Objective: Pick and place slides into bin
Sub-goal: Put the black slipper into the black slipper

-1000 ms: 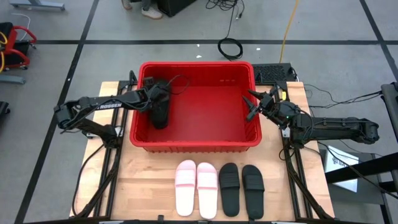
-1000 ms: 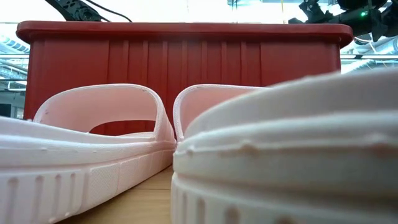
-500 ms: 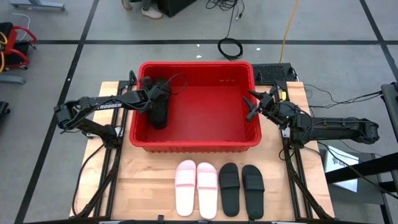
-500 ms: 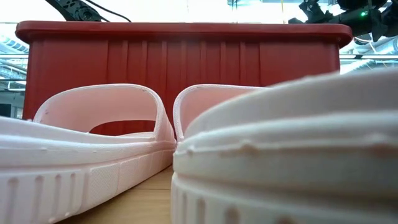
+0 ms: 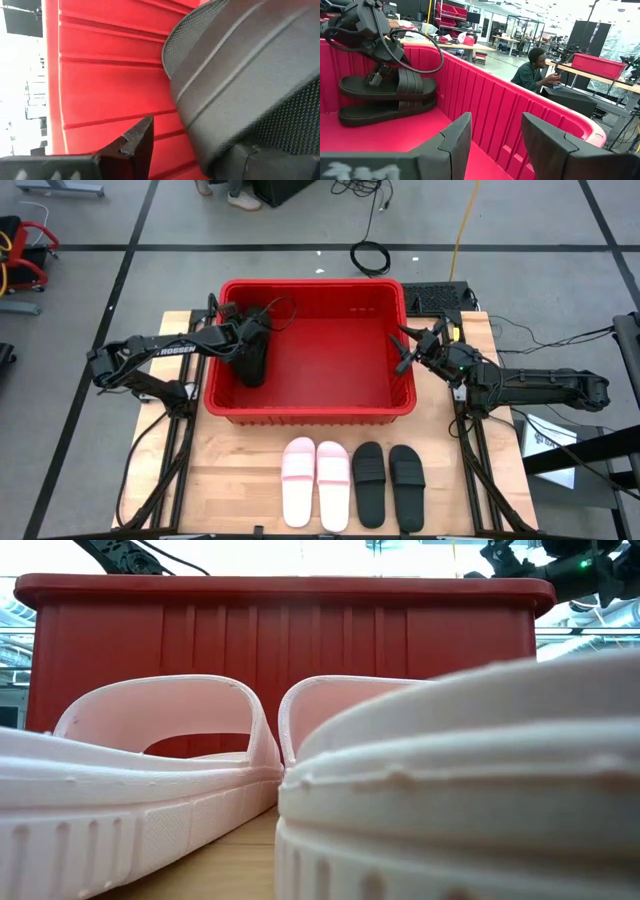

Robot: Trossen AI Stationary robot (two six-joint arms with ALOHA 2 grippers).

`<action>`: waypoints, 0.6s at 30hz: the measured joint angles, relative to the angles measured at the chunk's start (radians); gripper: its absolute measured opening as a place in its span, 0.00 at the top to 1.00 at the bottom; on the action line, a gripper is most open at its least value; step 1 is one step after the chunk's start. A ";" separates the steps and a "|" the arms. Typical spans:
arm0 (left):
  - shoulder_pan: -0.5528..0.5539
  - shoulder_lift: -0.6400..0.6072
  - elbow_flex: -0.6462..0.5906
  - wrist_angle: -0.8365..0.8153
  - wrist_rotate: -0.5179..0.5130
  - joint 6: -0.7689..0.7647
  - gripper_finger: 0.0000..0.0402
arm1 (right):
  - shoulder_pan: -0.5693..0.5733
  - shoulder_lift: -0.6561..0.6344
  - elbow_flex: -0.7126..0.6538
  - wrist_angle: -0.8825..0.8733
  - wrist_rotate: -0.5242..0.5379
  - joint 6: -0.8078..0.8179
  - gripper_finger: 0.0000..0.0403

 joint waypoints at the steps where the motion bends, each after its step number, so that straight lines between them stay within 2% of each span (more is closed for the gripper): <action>1: -0.004 0.000 0.000 0.000 0.000 -0.003 0.57 | 0.000 0.000 0.000 -0.001 0.000 0.000 0.59; 18: -0.103 -0.047 0.001 -0.007 0.027 -0.003 0.57 | 0.000 0.000 0.000 0.001 0.000 0.001 0.59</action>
